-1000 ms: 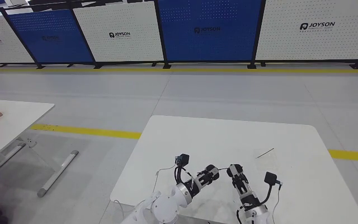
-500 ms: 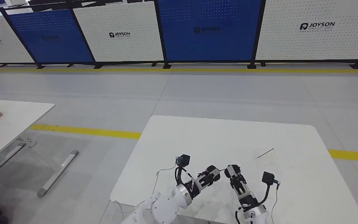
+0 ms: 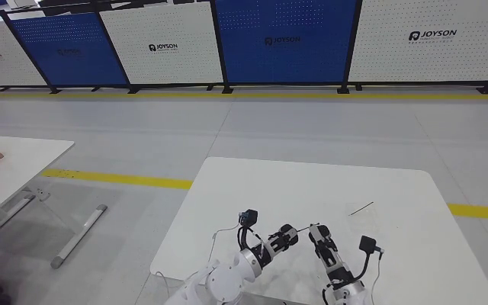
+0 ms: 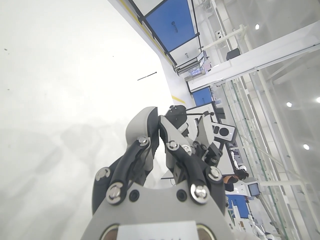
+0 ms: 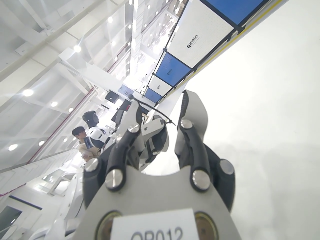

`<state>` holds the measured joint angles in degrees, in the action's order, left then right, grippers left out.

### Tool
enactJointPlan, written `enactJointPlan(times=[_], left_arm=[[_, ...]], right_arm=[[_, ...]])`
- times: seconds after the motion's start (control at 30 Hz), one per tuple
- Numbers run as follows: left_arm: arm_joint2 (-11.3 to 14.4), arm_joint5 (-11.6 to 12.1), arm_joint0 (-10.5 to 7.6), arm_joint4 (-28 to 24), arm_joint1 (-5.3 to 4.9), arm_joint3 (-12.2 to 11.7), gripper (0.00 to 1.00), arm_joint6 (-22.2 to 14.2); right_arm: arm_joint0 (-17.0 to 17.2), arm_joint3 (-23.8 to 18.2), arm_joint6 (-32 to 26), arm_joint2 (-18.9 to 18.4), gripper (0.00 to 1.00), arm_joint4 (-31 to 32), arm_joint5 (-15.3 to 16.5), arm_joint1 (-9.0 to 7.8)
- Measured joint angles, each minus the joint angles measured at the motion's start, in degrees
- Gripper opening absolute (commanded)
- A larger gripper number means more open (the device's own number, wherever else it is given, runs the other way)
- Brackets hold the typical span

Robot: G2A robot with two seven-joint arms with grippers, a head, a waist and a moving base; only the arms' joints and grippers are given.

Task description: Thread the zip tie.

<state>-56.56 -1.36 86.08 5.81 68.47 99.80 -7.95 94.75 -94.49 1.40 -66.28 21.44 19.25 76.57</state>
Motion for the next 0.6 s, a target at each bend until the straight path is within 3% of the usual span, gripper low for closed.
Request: enactJointPlan(times=[0.2,0.3,0.43,0.6], left_arm=[[-0.05,-0.22,-0.01,-0.37,0.06,0.03,0.00,0.22],[0.03,-0.25,-0.10,-0.38,0.09,-0.04,0.00,0.17],[0.07,-0.24,-0.14,-0.25,0.11,-0.09,0.00,0.19],[-0.03,-0.26,0.05,-0.15,0.12,0.16,0.00,0.62]], right_arm=[[0.10,0.11,0.31,-0.11,0.09,0.25,0.11,-0.04],[0.13,0.10,0.39,-0.22,0.13,0.23,0.12,-0.06],[0.06,0.08,-0.08,-0.19,0.26,0.88,-0.09,-0.12],[-0.13,0.22,-0.17,0.47,0.25,2.64,-0.89,-0.11]])
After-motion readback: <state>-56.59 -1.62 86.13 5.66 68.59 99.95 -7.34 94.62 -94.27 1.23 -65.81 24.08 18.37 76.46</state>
